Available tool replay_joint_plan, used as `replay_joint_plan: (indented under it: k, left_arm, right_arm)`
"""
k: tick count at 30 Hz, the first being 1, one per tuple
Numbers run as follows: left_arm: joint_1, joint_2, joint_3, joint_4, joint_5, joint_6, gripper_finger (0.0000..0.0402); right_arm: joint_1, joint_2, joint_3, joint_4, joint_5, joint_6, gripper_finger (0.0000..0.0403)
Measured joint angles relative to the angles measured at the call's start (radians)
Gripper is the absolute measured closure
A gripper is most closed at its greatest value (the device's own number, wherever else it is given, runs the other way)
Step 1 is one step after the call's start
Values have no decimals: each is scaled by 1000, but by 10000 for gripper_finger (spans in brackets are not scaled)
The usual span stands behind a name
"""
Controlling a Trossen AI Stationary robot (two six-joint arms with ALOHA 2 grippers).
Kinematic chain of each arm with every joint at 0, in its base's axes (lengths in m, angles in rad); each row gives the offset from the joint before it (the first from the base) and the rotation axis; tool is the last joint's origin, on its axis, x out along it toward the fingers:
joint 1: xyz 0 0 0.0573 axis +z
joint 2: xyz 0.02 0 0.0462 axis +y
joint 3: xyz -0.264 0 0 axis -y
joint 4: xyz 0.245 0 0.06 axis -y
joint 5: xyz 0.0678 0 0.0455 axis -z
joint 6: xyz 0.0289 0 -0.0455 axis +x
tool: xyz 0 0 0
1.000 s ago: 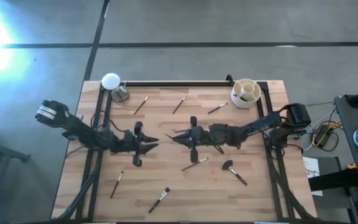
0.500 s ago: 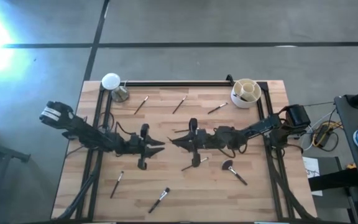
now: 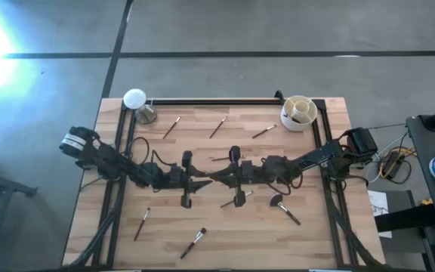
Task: Put items in baskets/containers
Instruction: Put the brown liner brush into the white organizer
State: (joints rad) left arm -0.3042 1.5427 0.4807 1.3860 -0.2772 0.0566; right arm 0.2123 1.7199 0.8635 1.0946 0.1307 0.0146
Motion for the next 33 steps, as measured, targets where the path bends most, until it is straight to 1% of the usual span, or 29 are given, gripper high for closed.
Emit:
replay_joint_plan:
  k: [4,8,15,18,22,23,33]
  left_arm:
    - [7,11,22,2,33,0,321]
    - [16,13,34,4,37,0,321]
    - [41,19,43,-10,81,0,322]
    - [42,19,42,-9,80,1,336]
    - [42,19,46,-18,85,-1,383]
    - [42,19,47,-20,84,-3,389]
    - [40,7,37,-32,82,-5,395]
  right_arm:
    - [0,0,0,9,0,-3,392]
    - [0,0,-1,12,0,-9,392]
    - [0,0,-1,16,0,-10,392]
    - [0,0,-1,17,0,-12,392]
    - [0,0,-1,18,0,-15,392]
    - [0,0,-2,18,0,-15,392]
    - [-1,0,-2,-2,1,-50,391]
